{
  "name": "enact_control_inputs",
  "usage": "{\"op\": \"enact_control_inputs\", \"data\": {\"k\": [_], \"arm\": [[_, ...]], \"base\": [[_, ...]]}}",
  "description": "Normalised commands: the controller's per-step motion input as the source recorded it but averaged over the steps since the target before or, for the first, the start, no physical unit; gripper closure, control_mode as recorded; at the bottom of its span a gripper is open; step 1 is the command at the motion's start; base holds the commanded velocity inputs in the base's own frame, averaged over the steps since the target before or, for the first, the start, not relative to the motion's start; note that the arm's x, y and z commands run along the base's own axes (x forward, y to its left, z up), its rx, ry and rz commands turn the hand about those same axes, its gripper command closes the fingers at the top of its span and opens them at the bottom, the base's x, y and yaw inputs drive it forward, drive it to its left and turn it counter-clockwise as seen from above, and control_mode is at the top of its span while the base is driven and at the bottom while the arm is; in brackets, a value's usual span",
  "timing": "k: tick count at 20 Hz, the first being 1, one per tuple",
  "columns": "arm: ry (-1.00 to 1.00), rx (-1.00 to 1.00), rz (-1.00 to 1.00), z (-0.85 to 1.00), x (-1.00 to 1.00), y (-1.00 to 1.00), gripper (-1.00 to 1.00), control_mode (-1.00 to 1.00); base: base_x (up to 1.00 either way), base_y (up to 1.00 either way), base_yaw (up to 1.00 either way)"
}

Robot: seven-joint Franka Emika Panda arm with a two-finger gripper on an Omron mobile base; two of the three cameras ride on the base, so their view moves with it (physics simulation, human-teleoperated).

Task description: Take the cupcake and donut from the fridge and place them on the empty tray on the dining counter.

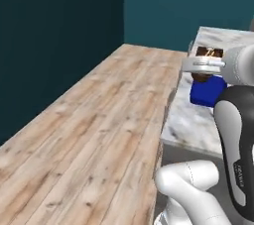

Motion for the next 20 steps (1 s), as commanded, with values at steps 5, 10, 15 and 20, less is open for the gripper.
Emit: {"op": "enact_control_inputs", "data": {"k": [5, 10, 15, 20], "arm": [[0.00, 0.00, 0.00, 0.00, 0.00, 0.00, 1.00, 1.00], [0.00, 0.00, 0.00, 0.00, 0.00, 0.00, 1.00, 1.00], [0.00, 0.00, 0.00, 0.00, 0.00, 0.00, 1.00, 1.00], [0.00, 0.00, 0.00, 0.00, 0.00, 0.00, 1.00, 1.00]], "base": [[0.87, 0.78, -0.72], [0.89, 0.70, -0.75], [0.48, 0.84, -0.69], [0.35, 0.81, -0.71]]}}
